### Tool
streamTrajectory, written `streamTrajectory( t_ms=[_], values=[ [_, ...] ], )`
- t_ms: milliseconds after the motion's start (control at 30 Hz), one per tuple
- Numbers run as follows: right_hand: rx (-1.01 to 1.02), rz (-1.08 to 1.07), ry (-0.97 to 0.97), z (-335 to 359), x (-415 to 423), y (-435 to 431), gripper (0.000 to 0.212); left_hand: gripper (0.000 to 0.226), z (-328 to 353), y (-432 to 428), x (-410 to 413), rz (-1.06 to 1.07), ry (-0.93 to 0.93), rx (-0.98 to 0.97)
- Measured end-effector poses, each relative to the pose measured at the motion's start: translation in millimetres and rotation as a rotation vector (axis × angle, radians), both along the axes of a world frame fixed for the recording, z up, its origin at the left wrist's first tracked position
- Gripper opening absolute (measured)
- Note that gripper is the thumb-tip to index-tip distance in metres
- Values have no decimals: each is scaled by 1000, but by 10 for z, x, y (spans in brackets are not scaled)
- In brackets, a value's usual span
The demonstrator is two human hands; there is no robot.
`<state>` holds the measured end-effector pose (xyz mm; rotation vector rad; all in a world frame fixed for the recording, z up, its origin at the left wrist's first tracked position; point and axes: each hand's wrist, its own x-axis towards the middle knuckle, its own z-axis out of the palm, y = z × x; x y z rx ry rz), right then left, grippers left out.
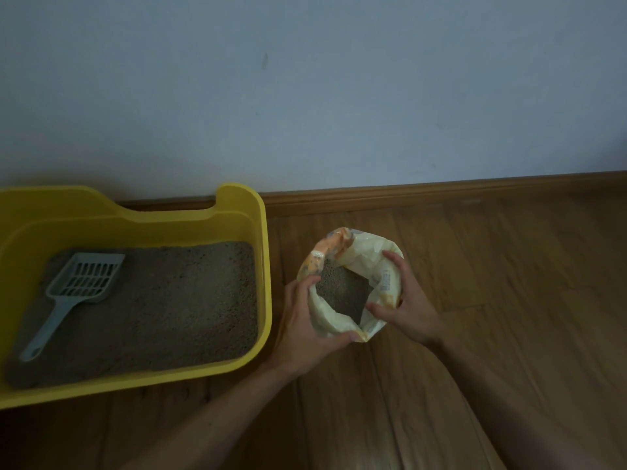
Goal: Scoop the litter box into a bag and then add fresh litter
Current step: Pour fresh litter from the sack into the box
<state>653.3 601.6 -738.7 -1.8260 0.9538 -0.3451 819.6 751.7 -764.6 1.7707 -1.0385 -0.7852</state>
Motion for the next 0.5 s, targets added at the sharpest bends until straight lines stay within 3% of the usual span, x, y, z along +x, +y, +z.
streamTrajectory(
  t_ms=[500],
  values=[
    [9,13,23,49,-25,32,94,105,185,21,-45,-31,0,127]
  ],
)
